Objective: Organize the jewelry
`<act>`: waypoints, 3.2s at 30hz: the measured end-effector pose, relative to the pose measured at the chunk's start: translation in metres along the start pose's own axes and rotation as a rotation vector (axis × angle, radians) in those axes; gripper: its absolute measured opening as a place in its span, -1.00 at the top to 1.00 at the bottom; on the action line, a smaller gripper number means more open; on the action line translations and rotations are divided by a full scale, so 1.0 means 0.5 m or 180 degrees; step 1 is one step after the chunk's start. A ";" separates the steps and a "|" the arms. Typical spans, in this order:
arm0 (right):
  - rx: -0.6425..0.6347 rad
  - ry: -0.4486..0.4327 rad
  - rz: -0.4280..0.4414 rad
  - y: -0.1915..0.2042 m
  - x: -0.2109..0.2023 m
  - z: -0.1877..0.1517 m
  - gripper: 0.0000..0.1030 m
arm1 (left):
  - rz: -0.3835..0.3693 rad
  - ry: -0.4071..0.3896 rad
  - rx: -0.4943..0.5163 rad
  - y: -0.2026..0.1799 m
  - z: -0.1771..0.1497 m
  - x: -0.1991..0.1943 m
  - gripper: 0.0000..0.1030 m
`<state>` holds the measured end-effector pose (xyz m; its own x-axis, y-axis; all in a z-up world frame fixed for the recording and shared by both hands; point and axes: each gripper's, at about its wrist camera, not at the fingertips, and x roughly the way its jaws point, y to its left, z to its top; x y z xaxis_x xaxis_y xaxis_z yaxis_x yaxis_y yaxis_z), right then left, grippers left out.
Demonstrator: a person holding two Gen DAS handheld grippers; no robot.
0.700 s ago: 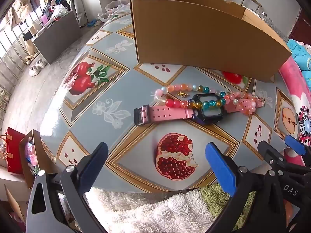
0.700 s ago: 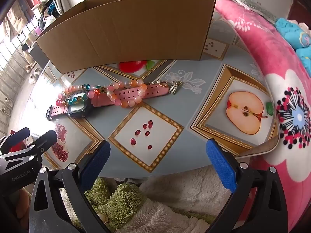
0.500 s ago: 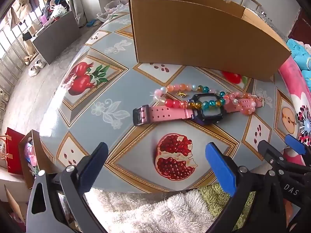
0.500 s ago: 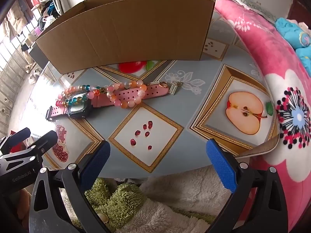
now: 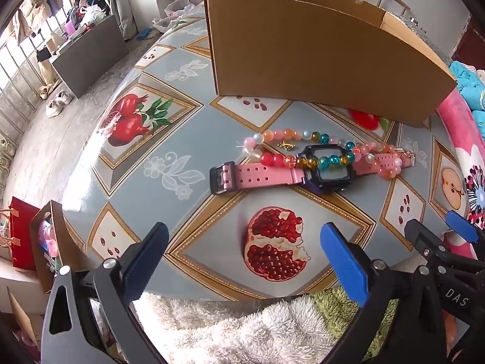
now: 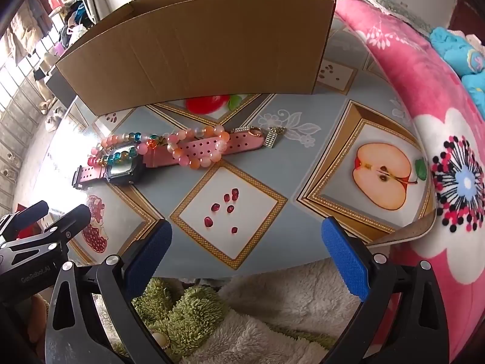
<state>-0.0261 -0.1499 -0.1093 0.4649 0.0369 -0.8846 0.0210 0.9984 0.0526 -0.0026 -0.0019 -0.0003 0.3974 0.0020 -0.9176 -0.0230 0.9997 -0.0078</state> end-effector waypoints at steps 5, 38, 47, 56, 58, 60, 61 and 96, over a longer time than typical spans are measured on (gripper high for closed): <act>-0.0001 0.0006 0.0010 -0.002 -0.002 -0.002 -0.84 | 0.0007 0.0008 0.0005 0.000 -0.001 -0.001 -0.90; -0.0011 0.0001 0.0017 -0.002 -0.003 -0.002 -0.84 | 0.0012 0.0017 0.0001 0.004 -0.008 -0.004 -0.90; -0.0017 0.0002 0.0019 0.001 -0.002 -0.002 -0.84 | 0.0015 0.0018 0.0003 0.007 -0.008 -0.003 -0.90; -0.0010 0.0005 0.0030 0.002 -0.003 -0.002 -0.84 | 0.0022 0.0018 0.0003 0.009 -0.009 -0.004 -0.90; -0.0007 0.0005 0.0028 0.003 -0.003 -0.002 -0.84 | 0.0022 0.0018 0.0005 0.007 -0.008 -0.003 -0.90; -0.0004 0.0005 0.0028 0.003 -0.003 -0.002 -0.84 | 0.0025 0.0014 0.0006 0.011 -0.008 -0.003 -0.90; -0.0003 0.0003 0.0029 0.001 -0.003 -0.001 -0.84 | 0.0028 0.0010 0.0006 0.013 -0.008 -0.004 -0.90; -0.0169 -0.0349 -0.0032 0.005 -0.023 0.040 -0.84 | -0.0110 -0.0136 -0.0029 0.052 0.036 0.023 -0.90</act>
<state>-0.0135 -0.1485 -0.0898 0.5590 0.0247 -0.8288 -0.0194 0.9997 0.0166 0.0176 0.0244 -0.0038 0.4370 -0.0312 -0.8989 -0.0169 0.9989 -0.0430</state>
